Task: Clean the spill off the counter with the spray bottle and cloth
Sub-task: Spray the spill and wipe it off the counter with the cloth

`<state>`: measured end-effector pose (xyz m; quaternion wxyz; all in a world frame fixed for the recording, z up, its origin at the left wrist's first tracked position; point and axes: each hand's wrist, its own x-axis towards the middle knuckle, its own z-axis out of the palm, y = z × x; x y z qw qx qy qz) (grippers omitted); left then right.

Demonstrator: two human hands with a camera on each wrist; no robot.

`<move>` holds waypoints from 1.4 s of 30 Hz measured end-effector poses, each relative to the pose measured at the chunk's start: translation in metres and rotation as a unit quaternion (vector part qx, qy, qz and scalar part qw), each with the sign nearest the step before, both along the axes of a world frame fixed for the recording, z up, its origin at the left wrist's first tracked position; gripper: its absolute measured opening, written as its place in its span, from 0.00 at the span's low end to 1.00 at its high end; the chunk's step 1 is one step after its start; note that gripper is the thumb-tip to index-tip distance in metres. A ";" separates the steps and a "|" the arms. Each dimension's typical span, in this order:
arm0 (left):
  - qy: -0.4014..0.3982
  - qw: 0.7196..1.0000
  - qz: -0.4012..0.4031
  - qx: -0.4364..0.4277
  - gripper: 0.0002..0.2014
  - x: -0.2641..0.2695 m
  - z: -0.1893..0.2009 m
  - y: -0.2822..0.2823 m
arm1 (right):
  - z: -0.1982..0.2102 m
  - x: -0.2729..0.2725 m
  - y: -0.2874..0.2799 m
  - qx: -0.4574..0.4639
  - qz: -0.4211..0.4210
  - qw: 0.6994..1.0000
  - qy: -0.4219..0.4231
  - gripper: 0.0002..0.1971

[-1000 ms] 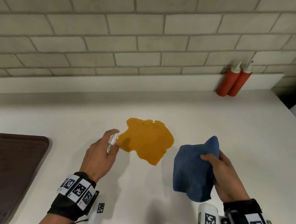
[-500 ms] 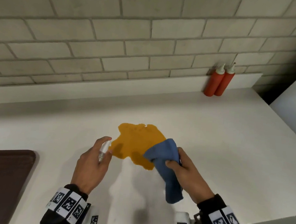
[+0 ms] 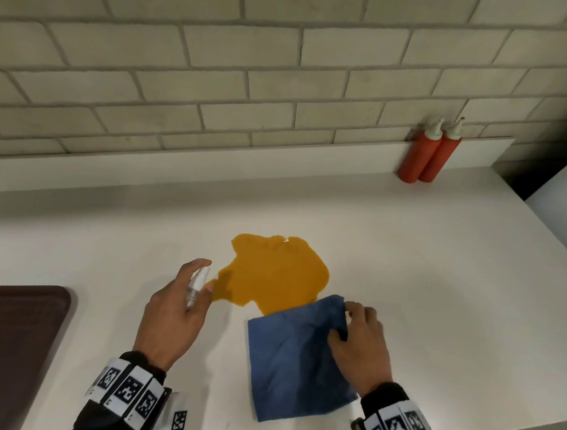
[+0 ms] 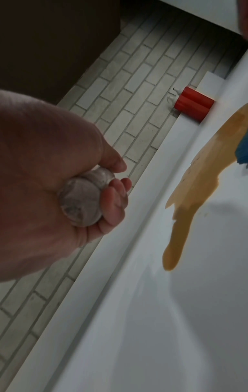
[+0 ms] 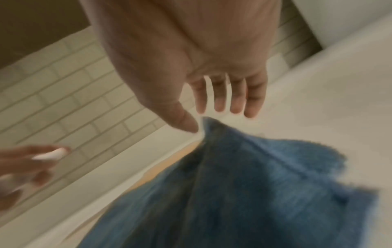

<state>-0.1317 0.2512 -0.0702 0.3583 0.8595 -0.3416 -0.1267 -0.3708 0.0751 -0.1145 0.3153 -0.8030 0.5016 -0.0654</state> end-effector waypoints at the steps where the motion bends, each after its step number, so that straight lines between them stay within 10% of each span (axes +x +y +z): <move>1: 0.000 1.000 0.000 0.001 0.19 0.001 -0.001 0.000 | 0.000 0.001 0.005 -0.068 0.004 0.998 -0.013 0.17; 9: -0.005 1.000 -0.013 0.008 0.25 0.010 -0.004 -0.011 | -0.039 0.029 0.066 -0.120 0.268 0.947 0.131 0.34; 42: -0.001 0.999 0.043 -0.006 0.21 0.043 -0.010 -0.033 | -0.040 0.182 -0.119 -0.082 0.303 0.924 0.216 0.58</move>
